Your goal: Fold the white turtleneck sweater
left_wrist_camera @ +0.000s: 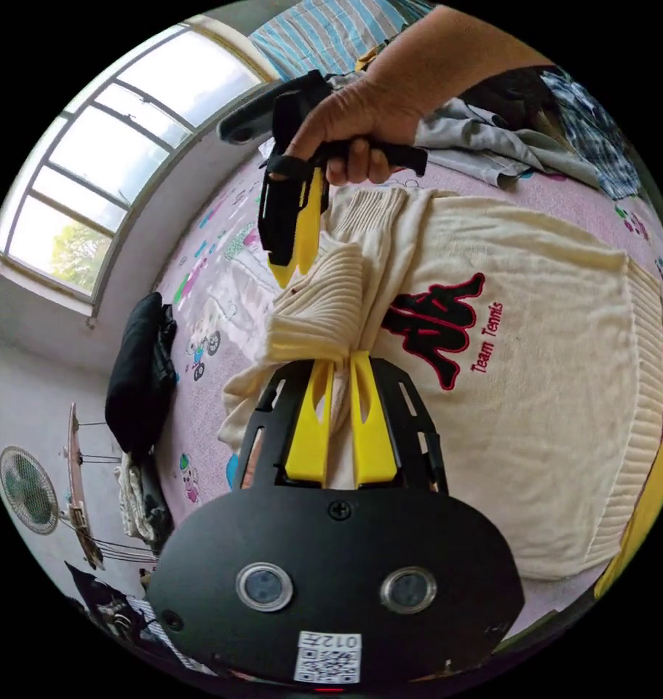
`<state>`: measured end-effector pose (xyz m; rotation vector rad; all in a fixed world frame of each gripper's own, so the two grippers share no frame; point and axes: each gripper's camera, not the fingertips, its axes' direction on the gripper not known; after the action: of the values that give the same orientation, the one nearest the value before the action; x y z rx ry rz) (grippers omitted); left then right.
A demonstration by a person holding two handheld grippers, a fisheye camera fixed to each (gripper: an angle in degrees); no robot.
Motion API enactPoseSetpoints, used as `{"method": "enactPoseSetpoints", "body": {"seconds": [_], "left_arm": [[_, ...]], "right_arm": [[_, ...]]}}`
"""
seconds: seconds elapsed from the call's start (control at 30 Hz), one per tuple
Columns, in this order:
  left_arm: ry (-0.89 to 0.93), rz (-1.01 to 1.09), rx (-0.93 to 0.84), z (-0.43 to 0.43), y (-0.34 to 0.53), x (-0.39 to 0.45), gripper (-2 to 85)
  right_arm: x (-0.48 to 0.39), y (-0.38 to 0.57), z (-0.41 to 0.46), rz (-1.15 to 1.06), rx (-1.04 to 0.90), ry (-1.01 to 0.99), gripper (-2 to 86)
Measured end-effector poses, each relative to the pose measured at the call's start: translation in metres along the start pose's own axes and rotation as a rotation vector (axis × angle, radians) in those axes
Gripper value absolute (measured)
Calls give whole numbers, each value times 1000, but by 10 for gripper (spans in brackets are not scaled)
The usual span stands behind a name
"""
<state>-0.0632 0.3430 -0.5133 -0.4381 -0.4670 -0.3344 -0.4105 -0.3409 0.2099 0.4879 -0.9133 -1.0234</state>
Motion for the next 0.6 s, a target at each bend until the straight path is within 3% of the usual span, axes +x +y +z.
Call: {"method": "enactPoseSetpoints", "body": {"seconds": [0.07, 0.13, 0.33, 0.6], "left_arm": [[-29, 64, -6, -4, -4, 11, 61], [-67, 97, -6, -9, -8, 18, 60], [-249, 123, 27, -31, -20, 34, 49], [-452, 322, 4, -35, -3, 72, 12]], "right_arm": [[-5, -2, 9, -23, -34, 24, 55], [-11, 11, -3, -64, 63, 31, 39], [-11, 90, -64, -237, 341, -196, 31], [4, 157, -28, -120, 187, -69, 51]]}}
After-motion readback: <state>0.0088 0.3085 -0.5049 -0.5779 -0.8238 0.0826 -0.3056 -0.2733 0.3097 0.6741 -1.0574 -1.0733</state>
